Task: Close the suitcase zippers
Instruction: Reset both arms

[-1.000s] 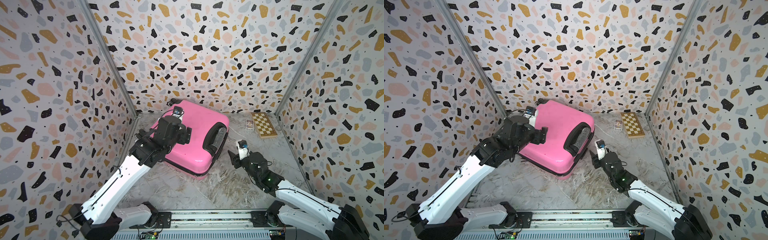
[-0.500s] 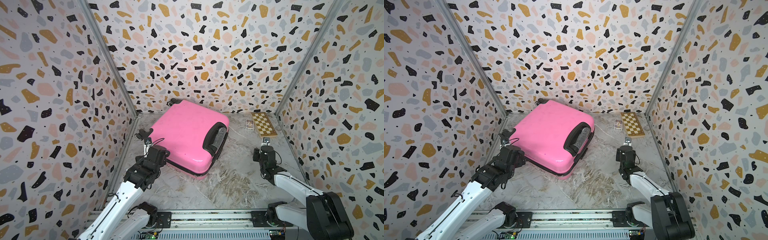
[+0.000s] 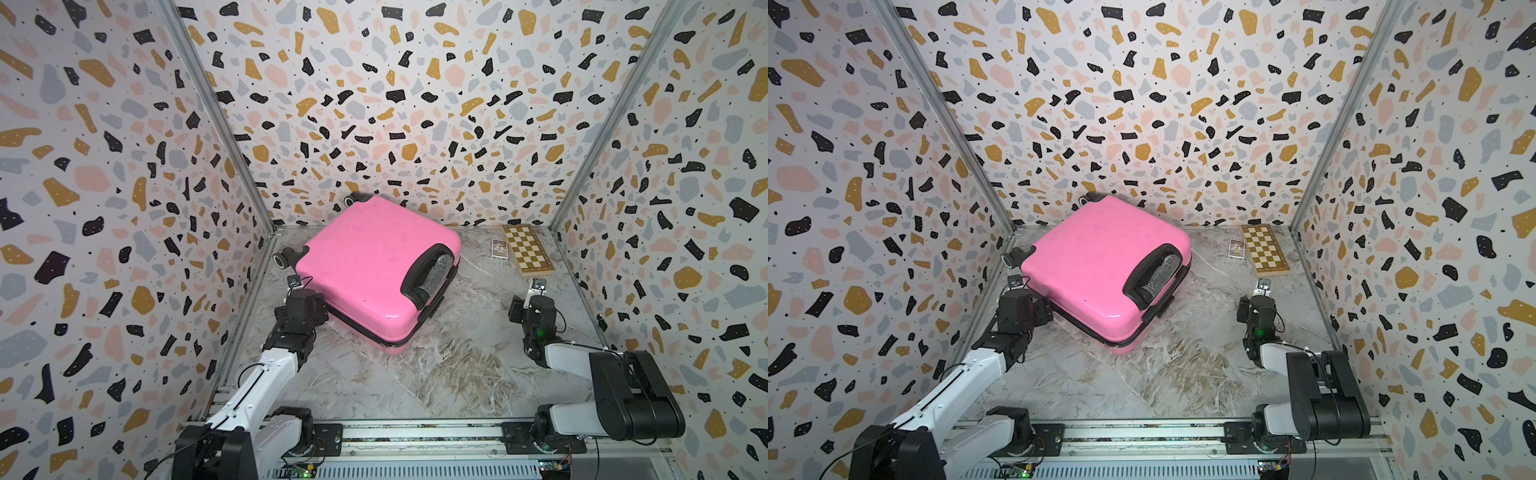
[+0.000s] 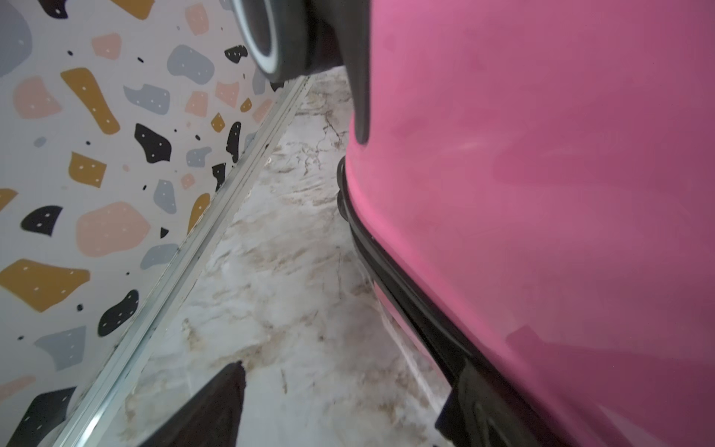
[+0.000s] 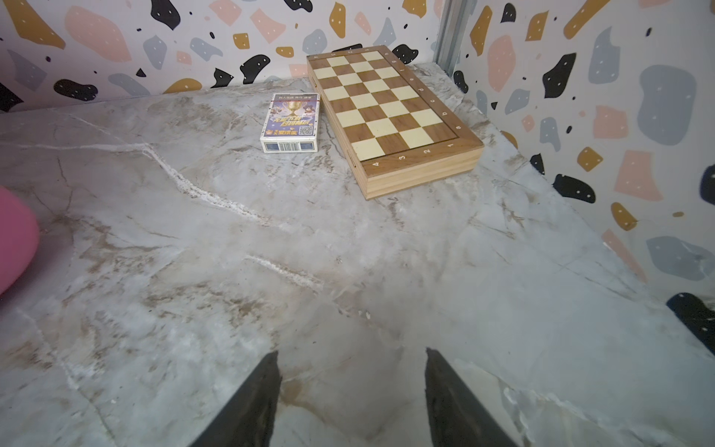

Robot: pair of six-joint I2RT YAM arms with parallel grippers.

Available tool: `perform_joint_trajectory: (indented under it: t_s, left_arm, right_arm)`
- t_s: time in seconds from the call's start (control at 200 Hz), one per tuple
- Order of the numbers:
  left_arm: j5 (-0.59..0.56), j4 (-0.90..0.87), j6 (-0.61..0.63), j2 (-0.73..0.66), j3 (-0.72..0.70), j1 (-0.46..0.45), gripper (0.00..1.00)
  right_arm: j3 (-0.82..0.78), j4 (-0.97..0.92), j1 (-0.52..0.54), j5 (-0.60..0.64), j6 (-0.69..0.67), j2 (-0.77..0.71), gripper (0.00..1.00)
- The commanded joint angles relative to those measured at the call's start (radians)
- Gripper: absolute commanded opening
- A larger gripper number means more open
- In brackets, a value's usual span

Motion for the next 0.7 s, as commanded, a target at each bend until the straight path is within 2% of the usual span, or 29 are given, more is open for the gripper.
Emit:
perform_joint_trajectory:
  t_s: [0.0, 0.115, 0.155, 0.2, 0.305, 0.36, 0.426, 0.471, 0.511, 0.536, 0.556, 0.586, 0.606, 0.641, 0.696]
  left_arm:
    - [0.115, 0.333, 0.104, 0.048, -0.059, 0.011, 0.88]
    - [0.067, 0.442, 0.197, 0.099, -0.103, 0.014, 0.89]
    - [0.05, 0.452, 0.194, 0.116, -0.111, 0.023, 0.91]
    - [0.08, 0.443, 0.196, 0.13, -0.116, 0.042, 0.91]
    - [0.116, 0.553, 0.221, 0.175, -0.157, 0.062, 0.92]
    - [0.161, 0.485, 0.217, 0.176, -0.13, 0.062, 0.93]
    - [0.21, 0.546, 0.197, 0.202, -0.134, 0.063, 0.94]
    - [0.266, 0.582, 0.195, 0.216, -0.14, 0.063, 0.94]
    - [0.302, 0.667, 0.202, 0.253, -0.173, 0.063, 0.94]
    - [0.305, 0.757, 0.204, 0.296, -0.2, 0.063, 0.95]
    - [0.303, 0.826, 0.206, 0.34, -0.223, 0.063, 0.95]
    - [0.297, 1.008, 0.208, 0.407, -0.26, 0.063, 0.96]
    - [0.301, 1.068, 0.209, 0.425, -0.274, 0.063, 0.96]
    - [0.311, 1.016, 0.206, 0.383, -0.274, 0.063, 0.97]
    - [0.301, 0.836, 0.2, 0.32, -0.243, 0.063, 0.97]
  right_arm:
    - [0.017, 0.121, -0.014, -0.085, -0.054, 0.012, 0.62]
    - [-0.013, 0.233, -0.025, -0.12, -0.096, 0.029, 0.63]
    - [-0.013, 0.233, -0.037, -0.156, -0.095, 0.038, 0.64]
    - [-0.021, 0.256, -0.039, -0.172, -0.101, 0.047, 0.64]
    - [-0.042, 0.297, -0.03, -0.212, -0.132, 0.046, 0.64]
    - [-0.1, 0.407, -0.015, -0.195, -0.14, 0.052, 0.65]
    - [-0.171, 0.575, -0.012, -0.184, -0.142, 0.089, 0.66]
    - [-0.161, 0.52, -0.008, -0.177, -0.142, 0.074, 0.69]
    - [-0.146, 0.509, -0.003, -0.167, -0.146, 0.082, 0.74]
    - [-0.147, 0.517, 0.01, -0.145, -0.153, 0.087, 0.83]
    - [-0.141, 0.5, 0.019, -0.129, -0.156, 0.085, 0.98]
    - [-0.141, 0.499, 0.022, -0.125, -0.155, 0.082, 1.0]
    - [-0.146, 0.511, 0.019, -0.127, -0.157, 0.085, 1.0]
    - [-0.143, 0.502, 0.02, -0.126, -0.157, 0.083, 1.0]
    - [-0.144, 0.506, 0.021, -0.125, -0.157, 0.085, 1.0]
